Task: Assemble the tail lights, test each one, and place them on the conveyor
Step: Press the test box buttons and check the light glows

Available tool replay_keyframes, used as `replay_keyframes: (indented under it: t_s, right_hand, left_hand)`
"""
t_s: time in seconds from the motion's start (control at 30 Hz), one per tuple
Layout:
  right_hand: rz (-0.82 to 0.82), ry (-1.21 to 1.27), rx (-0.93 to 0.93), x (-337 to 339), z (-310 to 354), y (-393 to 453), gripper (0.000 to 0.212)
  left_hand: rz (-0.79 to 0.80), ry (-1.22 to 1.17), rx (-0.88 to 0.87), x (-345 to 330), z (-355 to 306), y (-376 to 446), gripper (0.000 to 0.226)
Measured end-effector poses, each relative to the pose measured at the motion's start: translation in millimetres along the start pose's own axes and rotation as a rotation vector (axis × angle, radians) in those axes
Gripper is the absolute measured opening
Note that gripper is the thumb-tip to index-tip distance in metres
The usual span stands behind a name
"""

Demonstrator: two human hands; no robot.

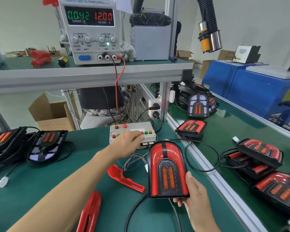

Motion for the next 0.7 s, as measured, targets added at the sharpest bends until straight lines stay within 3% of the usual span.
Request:
replay_keyframes:
  t_s: [0.13, 0.23, 0.3, 0.53, 0.7]
  right_hand:
    - [-0.057, 0.064, -0.004, 3.8, 2.2, -2.8, 0.049]
    - [-0.073, 0.078, -0.018, 4.2, 2.5, -4.8, 0.049]
    - [-0.089, 0.053, -0.016, 4.0, 2.8, -5.2, 0.05]
    - [-0.193, -0.031, -0.048, 10.5, -3.6, -0.1, 0.048]
    - [-0.193, -0.013, -0.2, 9.9, -8.2, 5.6, 0.053]
  left_hand:
    - [0.216, 0.154, -0.11, -23.3, -11.7, -26.6, 0.028]
    - [0.239, 0.375, -0.199, -35.6, -20.5, -35.4, 0.039]
    - [0.242, 0.438, -0.227, -40.9, -22.5, -39.4, 0.033]
    - [0.248, 0.323, -0.24, -34.1, -12.3, -57.2, 0.019]
    - [0.202, 0.336, -0.273, -23.8, -8.1, -77.0, 0.015]
Point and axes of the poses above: each hand's wrist, its own y-axis towards the middle knuckle, its own x-axis out of the back of the hand, z = x × y, the point moved 9 cm from there along y, towards the middle knuckle, and after that the axes turned 6 degrees about y, right-handed, at the moved point
